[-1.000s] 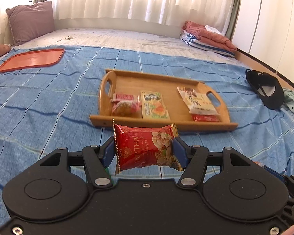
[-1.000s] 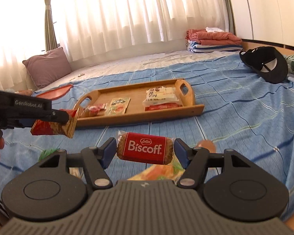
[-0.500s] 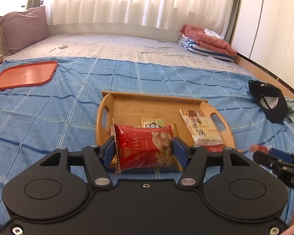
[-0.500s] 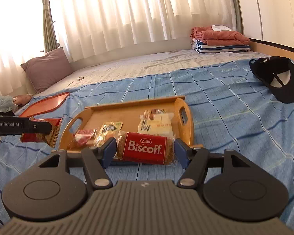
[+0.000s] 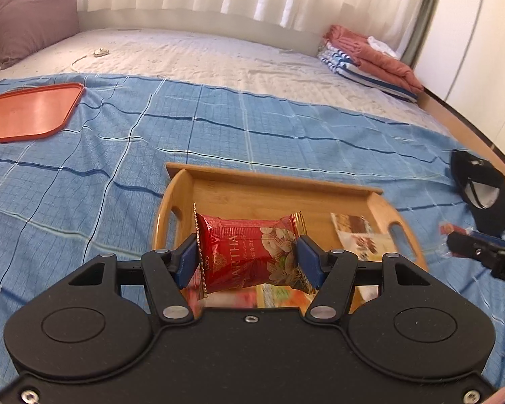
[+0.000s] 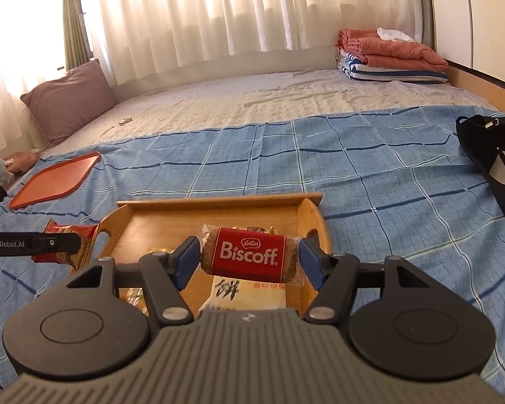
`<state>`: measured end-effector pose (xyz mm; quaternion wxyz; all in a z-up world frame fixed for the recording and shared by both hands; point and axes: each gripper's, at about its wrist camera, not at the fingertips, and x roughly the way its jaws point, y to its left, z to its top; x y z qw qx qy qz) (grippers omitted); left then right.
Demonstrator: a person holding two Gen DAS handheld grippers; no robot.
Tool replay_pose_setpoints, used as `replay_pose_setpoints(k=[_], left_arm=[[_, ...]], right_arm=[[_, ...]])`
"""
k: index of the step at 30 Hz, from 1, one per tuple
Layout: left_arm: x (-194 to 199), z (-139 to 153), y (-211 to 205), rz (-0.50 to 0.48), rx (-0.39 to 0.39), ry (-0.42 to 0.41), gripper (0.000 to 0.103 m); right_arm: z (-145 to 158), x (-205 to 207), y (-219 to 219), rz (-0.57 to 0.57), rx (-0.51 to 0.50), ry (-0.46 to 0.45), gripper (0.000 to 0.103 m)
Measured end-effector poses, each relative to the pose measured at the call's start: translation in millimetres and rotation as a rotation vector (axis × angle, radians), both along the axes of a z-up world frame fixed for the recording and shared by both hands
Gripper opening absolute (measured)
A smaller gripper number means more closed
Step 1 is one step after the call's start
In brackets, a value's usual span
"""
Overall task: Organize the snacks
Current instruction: 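Carry the red nut bag with the left tool while the right carries the Biscoff bar to the tray, then lower the nut bag onto the tray and open the left tool while the right releases the Biscoff bar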
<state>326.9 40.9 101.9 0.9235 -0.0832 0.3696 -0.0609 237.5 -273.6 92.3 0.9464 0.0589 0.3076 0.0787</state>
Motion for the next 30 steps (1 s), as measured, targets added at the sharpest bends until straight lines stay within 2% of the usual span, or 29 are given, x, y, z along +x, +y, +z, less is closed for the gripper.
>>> replay_pose_setpoints(k=[5, 12, 24, 30], left_arm=[[37.1, -25.9, 3.2, 0.013, -0.044, 0.033, 0.060], [73.0, -56.0, -0.4, 0.032, -0.007, 0.091, 0.060], [95.8, -80.1, -2.9, 0.031, 0.032, 0.131, 0.060], [99.5, -81.6, -1.4, 0.027, 0.031, 0.129, 0.060]], right_arm=[[-5.4, 38.6, 1.8, -0.011, 0.004, 0.017, 0.067], [-23.0, 86.9, 11.5, -0.008, -0.041, 0.061, 0.067], [-61.7, 145.7, 26.7, -0.016, -0.060, 0.118, 0.067], [-77.2, 164.2, 35.9, 0.014, -0.121, 0.128, 0.067]])
